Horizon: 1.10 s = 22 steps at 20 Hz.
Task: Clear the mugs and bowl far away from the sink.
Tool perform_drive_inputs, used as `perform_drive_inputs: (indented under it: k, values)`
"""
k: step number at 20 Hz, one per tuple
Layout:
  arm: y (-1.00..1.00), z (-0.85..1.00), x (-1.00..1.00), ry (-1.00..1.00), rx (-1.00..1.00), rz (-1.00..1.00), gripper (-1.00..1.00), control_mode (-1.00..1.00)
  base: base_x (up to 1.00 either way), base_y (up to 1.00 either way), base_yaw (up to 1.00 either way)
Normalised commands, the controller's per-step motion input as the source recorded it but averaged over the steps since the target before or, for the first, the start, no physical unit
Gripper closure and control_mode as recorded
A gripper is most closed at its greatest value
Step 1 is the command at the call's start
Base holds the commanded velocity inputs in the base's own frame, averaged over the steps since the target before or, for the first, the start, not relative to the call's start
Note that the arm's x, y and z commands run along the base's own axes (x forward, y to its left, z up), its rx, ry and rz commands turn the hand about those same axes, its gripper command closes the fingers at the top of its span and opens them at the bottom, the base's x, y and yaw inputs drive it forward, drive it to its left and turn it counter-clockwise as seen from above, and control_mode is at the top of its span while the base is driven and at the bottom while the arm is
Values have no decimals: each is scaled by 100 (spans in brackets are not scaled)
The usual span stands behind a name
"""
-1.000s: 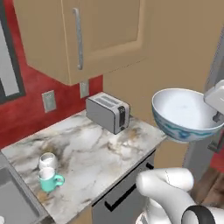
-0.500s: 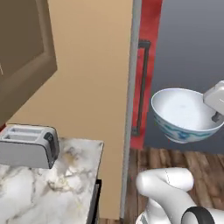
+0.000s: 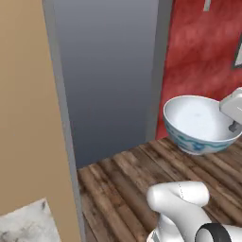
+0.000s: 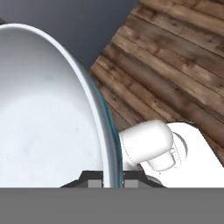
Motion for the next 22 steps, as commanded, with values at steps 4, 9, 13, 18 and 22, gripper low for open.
perform_drive_inputs:
  k: [4,9,13,18,22]
  values:
    - [0,0,0,0,0,0,100,100,0,-22,-84]
    - [0,0,0,0,0,0,100,100,0,-29,-81]
    - [0,0,0,0,0,0,100,100,5,-23,-83]
    - [0,0,0,0,0,0,100,100,17,-35,-77]
    - [0,0,0,0,0,0,100,100,95,-56,-34]
